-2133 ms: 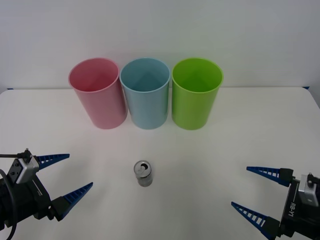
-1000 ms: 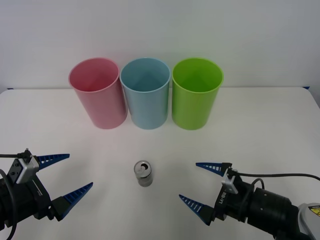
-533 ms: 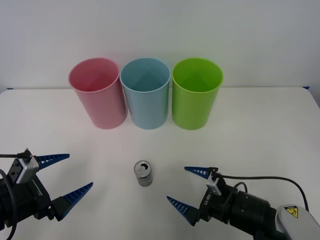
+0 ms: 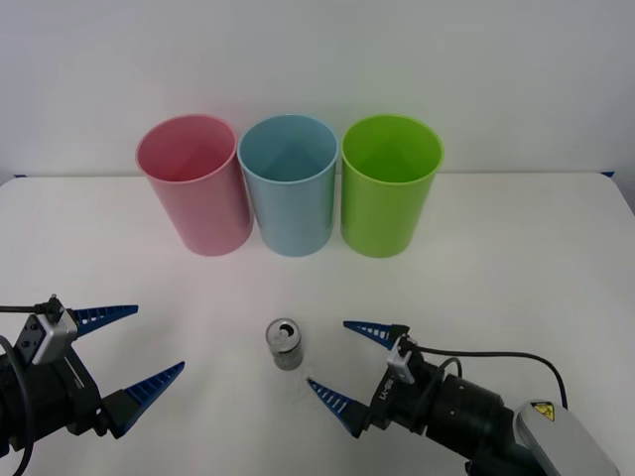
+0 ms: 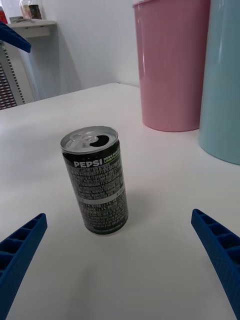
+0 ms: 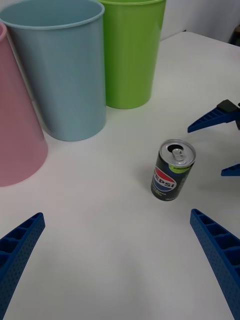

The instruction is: Put cans in the blue bin and PET bottles in the pink bin and trash in the green bin.

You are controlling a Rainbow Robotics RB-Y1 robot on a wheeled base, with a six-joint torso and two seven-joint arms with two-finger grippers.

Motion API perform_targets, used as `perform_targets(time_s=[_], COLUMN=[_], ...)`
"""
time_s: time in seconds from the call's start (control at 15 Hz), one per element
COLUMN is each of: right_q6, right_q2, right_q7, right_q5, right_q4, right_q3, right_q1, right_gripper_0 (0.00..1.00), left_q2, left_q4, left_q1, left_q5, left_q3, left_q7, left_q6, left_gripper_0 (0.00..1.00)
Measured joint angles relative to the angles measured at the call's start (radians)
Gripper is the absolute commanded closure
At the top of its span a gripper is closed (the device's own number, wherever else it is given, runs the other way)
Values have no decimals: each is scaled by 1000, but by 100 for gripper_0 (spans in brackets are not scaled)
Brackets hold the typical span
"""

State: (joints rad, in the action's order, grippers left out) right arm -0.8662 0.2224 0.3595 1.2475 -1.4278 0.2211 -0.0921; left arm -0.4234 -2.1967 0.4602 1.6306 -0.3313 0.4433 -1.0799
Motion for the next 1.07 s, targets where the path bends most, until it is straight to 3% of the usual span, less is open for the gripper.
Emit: perform_targets(time_s=[1.07], right_q6=[203], right_q2=[-2], right_q7=[24], right_q5=[-25], right_q4=[7], right_q3=[172], right_q1=[72], right_gripper_0=[0], left_q2=[0], left_q4=[0], left_q1=[0], left_q5=[0], left_q3=[0], left_q7=[0], left_q6=[0], left_gripper_0=[0])
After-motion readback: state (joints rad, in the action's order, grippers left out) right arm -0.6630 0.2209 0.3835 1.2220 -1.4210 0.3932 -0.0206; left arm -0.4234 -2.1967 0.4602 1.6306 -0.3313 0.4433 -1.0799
